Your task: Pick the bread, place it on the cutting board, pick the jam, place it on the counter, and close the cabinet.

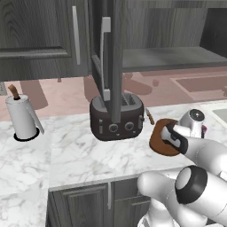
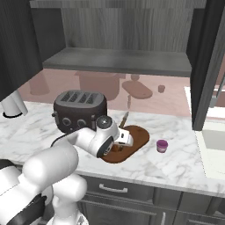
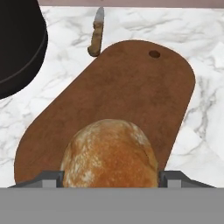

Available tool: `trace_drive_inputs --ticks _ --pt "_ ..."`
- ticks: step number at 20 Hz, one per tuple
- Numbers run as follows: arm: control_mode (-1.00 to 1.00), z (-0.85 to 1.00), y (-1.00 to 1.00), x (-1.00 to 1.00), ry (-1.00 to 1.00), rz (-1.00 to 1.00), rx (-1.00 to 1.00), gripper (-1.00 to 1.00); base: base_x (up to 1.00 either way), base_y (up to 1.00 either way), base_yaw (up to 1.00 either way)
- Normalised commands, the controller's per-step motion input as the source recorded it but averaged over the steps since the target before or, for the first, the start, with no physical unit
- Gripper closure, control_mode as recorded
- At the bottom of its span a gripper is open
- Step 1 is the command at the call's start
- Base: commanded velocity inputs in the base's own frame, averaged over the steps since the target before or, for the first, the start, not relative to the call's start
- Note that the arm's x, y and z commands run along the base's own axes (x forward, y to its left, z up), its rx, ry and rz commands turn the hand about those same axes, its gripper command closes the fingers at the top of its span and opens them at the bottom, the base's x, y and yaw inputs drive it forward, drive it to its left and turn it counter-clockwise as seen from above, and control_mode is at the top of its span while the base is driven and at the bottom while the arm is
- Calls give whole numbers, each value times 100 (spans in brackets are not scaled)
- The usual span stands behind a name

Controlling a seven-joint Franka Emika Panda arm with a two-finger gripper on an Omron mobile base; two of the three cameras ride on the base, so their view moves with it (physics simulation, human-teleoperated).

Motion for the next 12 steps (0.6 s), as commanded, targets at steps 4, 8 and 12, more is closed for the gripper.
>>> trace_drive_inputs --ticks 4,8,12 --pt "-100 0 0 0 5 0 0 100 0 0 0" --pt "-100 -2 0 0 4 0 0 100 0 0 0" --pt "-100 -9 0 0 1 0 0 100 0 0 0"
